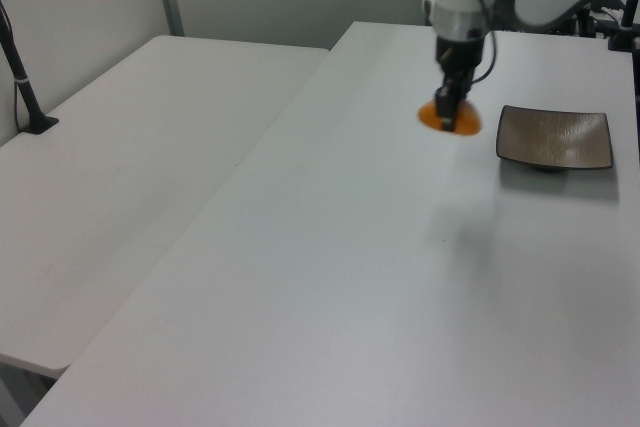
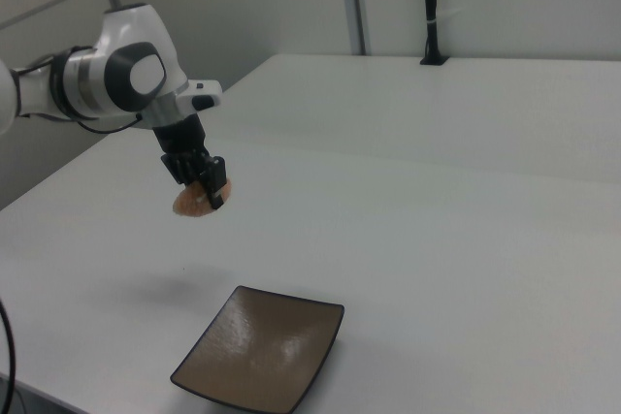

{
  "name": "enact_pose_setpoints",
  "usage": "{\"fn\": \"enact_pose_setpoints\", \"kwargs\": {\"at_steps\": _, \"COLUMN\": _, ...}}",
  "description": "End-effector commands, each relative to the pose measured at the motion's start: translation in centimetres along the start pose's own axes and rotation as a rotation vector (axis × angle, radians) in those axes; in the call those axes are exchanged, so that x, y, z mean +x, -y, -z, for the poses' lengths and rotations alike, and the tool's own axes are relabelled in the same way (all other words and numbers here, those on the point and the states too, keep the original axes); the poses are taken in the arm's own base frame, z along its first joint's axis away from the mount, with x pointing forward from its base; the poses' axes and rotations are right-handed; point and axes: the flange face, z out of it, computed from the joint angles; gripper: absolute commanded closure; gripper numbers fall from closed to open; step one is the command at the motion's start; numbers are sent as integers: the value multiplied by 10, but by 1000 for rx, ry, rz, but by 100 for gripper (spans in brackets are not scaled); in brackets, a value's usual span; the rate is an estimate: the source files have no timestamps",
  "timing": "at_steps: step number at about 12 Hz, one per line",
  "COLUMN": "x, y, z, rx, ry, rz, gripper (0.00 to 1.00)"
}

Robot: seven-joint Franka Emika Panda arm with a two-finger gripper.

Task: Bread is placed on a ceramic plate
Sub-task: 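Lift the bread roll and carry it toward the brown plate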

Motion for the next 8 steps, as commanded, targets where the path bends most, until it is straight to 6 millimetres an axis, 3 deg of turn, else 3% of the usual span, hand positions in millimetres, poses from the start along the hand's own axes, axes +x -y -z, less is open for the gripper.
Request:
{"fn": "enact_pose_setpoints", "kwargs": {"at_steps": 1, "x": -33, "y": -68, "z": 29, "rx": 10, "ry": 78, "rz": 79, "gripper": 59}}
{"fn": "enact_pose_setpoints", "kwargs": {"at_steps": 3, "x": -51, "y": -118, "z": 33, "rx": 29, "ry": 95, "rz": 84, "gripper": 59}}
{"fn": "enact_pose_setpoints", "kwargs": {"at_steps": 5, "x": -68, "y": -150, "z": 25, "rx": 49, "ry": 143, "rz": 108, "gripper": 59}}
{"fn": "enact_pose_setpoints", "kwargs": {"at_steps": 8, "x": -79, "y": -180, "z": -7, "rx": 75, "ry": 210, "rz": 148, "gripper": 59}}
